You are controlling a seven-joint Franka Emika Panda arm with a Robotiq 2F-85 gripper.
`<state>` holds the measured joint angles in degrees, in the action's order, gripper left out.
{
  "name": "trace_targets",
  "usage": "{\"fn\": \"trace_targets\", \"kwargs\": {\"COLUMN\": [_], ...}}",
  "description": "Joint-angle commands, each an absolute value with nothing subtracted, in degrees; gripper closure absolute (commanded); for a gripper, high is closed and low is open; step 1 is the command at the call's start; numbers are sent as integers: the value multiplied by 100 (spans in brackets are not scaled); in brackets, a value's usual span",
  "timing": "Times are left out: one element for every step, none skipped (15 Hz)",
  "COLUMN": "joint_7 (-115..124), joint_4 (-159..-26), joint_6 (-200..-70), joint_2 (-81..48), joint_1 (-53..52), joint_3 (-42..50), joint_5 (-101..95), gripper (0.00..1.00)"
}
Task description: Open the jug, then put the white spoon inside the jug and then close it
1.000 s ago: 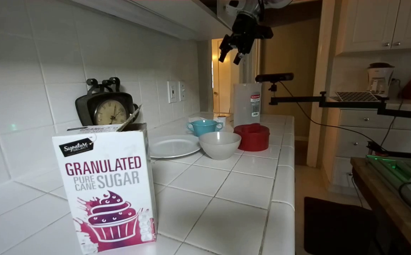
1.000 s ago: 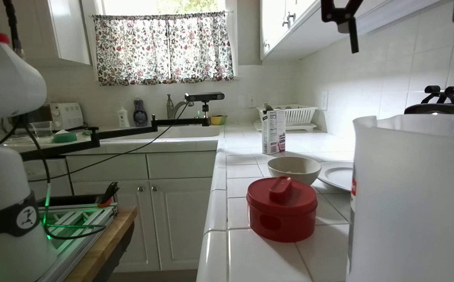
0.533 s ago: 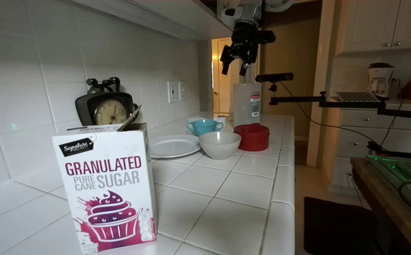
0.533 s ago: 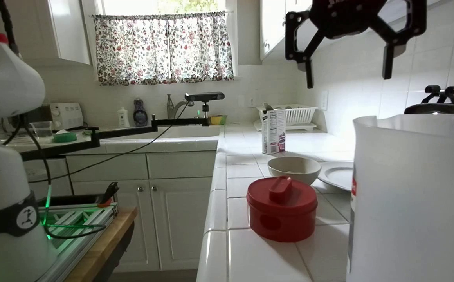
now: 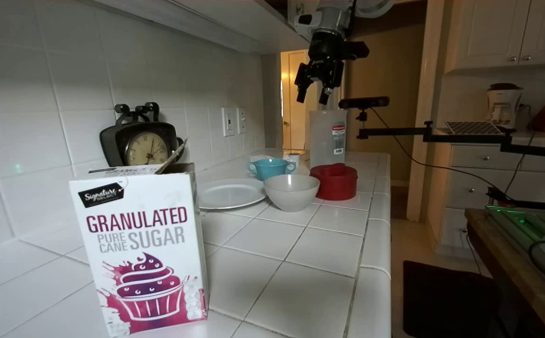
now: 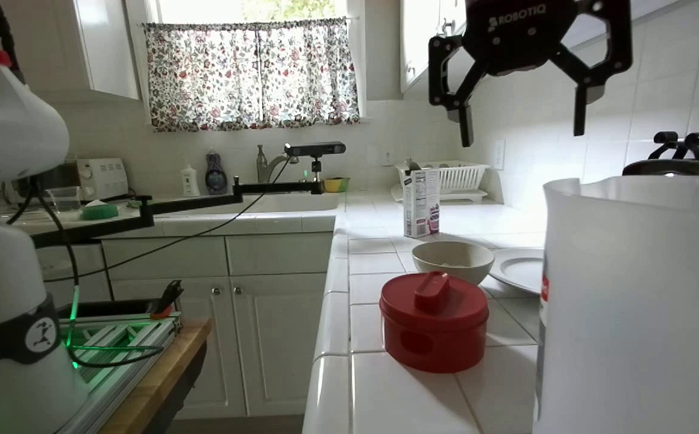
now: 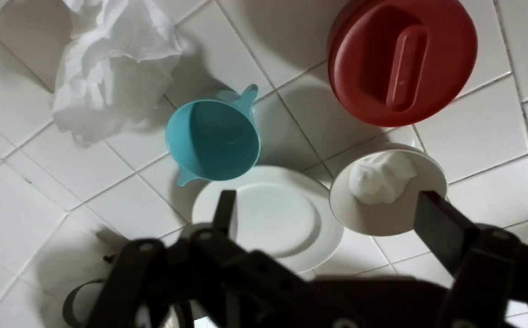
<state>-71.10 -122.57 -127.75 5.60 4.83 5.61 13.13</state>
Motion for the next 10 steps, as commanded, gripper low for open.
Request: {"fn": "trace_targets", "kwargs": {"joint_7": [-7208, -7231, -7220, -7215, -7192, -7153, -7097, -7068, -7044, -7030], "joint_4": [-12505, -12588, -12671, -12754, -12853, -13002, -13134, -13290, -13436, -13574], "joint_6": [-12520, -12459, -12390, -12380, -12370, -12426, -12474, -12506, -12560, -12625], "joint_2": [683, 709, 736, 752, 790, 856, 905, 979, 1027, 1084], "joint_1": [385, 370, 359, 348, 339, 333, 329, 324, 314, 305], "joint_3": [603, 600, 596, 595, 593, 578, 569, 560, 550, 543], "joint_5": [1462, 1470, 1445, 1447, 1447, 1365, 1321, 1284, 1259, 1234], "gripper": [0, 0, 0, 0, 0, 0, 0, 0, 0, 0]}}
